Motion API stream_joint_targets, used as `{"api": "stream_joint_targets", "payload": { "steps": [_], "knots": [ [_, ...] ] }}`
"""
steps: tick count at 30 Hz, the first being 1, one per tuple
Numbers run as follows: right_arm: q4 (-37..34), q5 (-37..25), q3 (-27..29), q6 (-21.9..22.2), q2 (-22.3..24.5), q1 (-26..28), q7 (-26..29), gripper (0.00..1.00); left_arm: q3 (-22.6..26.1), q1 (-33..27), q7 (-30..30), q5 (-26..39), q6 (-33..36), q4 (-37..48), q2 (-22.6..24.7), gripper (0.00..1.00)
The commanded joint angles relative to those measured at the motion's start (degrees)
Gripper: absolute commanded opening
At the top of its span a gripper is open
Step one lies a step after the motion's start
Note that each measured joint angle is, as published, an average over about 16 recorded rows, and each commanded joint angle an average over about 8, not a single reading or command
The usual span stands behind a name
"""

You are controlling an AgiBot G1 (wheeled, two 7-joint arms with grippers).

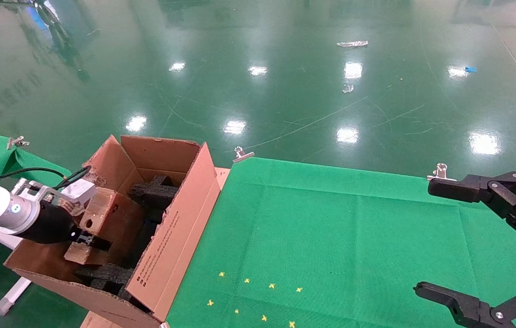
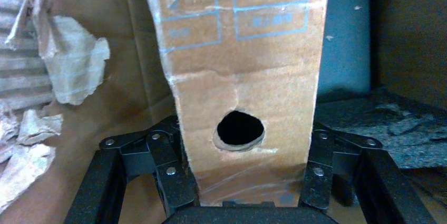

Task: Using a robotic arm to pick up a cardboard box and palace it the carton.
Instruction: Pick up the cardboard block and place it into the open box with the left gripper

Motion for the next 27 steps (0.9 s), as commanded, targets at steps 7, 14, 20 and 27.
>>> {"api": "stream_joint_targets", "payload": {
  "steps": [7,14,20,27],
  "knots": [
    [0.00,0.02,-0.02,0.01,0.01,0.01,-0.01,1.00,0.12,-2.27,0.67,0.20,1.37,0.68,-0.07,1.00],
    [0.00,0.03,-0.05,0.02,0.02,0.01,-0.02,1.00,0.51,-3.45,0.67,0.76,1.83,1.11,0.18,1.00],
    [0.00,0.04,-0.06,0.03,0.03,0.01,-0.03,1.00,0.67,-3.79,0.50,0.98,2.03,1.37,0.28,1.00],
    [0.00,0.06,-0.08,0.04,0.03,0.02,-0.04,1.00,0.62,-5.43,1.06,0.91,2.08,1.44,0.01,1.00]
  ]
}}
